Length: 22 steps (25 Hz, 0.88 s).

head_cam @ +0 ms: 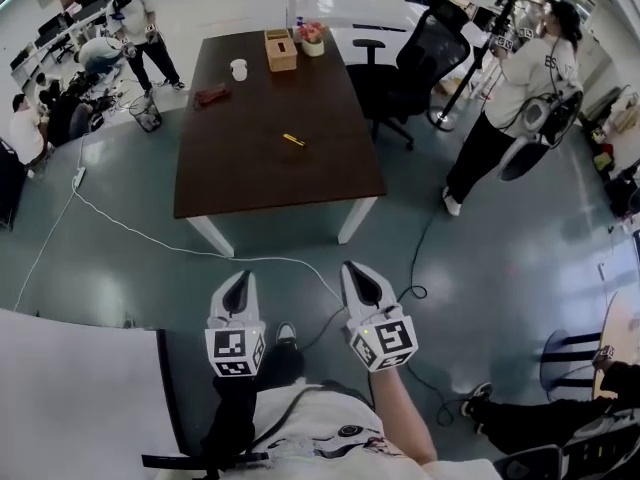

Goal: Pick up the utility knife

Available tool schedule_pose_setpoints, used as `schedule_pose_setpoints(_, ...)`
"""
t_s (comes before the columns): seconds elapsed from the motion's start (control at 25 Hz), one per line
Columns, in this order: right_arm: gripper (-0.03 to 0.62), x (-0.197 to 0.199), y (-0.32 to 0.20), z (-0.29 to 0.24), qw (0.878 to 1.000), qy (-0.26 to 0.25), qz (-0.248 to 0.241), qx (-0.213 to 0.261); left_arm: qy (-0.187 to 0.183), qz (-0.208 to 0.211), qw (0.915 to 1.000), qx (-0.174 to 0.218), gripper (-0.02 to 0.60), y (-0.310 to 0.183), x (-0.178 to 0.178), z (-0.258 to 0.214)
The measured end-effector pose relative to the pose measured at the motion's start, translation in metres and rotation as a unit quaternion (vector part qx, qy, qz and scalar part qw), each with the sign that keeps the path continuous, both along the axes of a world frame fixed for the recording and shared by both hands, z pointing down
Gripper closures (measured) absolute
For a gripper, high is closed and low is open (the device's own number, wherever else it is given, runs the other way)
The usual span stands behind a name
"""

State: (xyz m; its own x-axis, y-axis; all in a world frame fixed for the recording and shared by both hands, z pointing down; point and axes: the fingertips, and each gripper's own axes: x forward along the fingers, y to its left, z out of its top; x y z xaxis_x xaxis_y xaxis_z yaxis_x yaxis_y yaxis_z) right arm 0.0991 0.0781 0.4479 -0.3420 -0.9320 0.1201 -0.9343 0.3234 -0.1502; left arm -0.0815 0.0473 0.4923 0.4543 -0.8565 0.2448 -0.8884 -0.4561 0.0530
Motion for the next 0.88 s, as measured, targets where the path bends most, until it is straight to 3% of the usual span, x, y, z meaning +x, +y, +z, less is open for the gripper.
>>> schedule_pose_setpoints(0.2,0.592,-0.022,-0.074,-0.003,1.000,-0.001,-0.015,0.002,0.001,0.004,1.0000,-0.001,0.584,-0.068,-0.019,-0.003)
schedule_pose_setpoints(0.4,0.592,-0.038,-0.115,0.014,0.999,-0.014,-0.025,-0.032,0.001,0.008,0.9998,-0.020,0.584,-0.112,-0.029,0.003)
schedule_pose_setpoints(0.72,0.592,-0.005,-0.198,0.063,0.992,-0.056,-0.020,-0.111,0.011,0.019,0.9983,-0.053,0.584,-0.183,-0.006,0.017)
schedule_pose_setpoints(0.88,0.592,0.012,-0.266,0.089,0.988,-0.068,-0.034,-0.133,0.004,0.000,0.9977,-0.068,0.584,-0.241,0.002,0.032)
